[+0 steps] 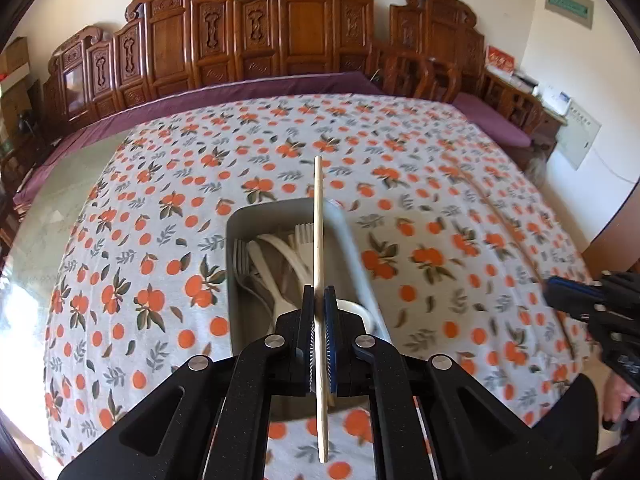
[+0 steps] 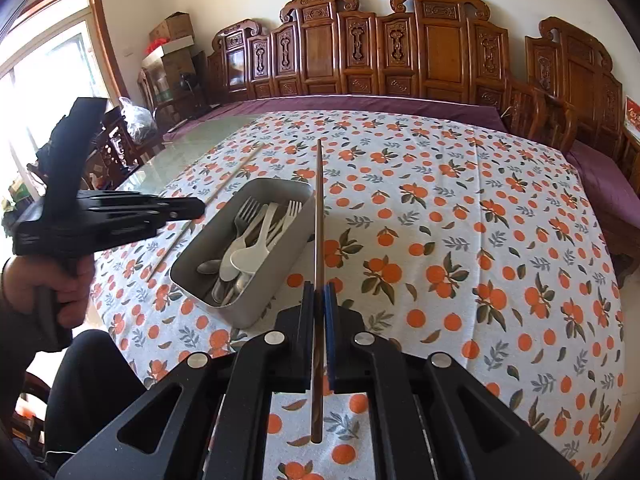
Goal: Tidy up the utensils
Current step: 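Lower the chopstick into the tray and open the left tool while the right tool holds its chopstick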
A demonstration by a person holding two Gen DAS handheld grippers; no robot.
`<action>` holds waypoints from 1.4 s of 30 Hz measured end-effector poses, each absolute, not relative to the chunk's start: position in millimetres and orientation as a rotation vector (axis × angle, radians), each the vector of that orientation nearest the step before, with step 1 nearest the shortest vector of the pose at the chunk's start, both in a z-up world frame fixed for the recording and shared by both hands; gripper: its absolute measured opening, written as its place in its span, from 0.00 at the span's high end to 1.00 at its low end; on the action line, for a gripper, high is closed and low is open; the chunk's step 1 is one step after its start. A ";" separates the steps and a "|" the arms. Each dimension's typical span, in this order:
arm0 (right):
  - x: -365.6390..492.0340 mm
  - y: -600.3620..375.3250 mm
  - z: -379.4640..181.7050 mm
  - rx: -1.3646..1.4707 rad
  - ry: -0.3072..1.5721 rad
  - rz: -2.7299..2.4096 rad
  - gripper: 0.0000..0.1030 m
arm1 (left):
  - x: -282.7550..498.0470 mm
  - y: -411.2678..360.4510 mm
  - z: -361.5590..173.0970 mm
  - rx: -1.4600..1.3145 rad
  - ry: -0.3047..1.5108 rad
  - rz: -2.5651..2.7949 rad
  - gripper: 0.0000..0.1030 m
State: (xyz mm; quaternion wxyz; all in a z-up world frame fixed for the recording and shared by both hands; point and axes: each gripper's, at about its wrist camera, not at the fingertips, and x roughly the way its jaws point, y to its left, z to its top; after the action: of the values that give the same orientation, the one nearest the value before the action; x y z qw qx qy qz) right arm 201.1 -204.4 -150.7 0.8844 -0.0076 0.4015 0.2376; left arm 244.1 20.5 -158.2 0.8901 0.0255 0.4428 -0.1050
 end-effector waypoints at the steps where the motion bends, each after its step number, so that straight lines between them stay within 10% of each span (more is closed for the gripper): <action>1: 201.9 -203.6 -151.2 -0.014 0.835 0.498 0.94 | 249.6 21.9 -163.3 0.059 0.932 -0.209 0.96; 20: 223.8 -209.0 -177.9 0.028 0.873 0.508 0.94 | 290.5 21.5 -230.7 0.139 1.026 -0.174 0.96; 42: 214.1 -181.9 -163.7 0.005 0.860 0.516 0.94 | 250.9 53.2 -173.4 0.081 0.931 -0.150 0.84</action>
State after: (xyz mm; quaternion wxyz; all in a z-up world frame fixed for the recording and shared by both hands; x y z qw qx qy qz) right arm 214.1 -181.9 -163.7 0.8770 0.0026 0.4120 0.2472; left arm 250.9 53.2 -173.4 0.8902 0.0390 0.4481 -0.0724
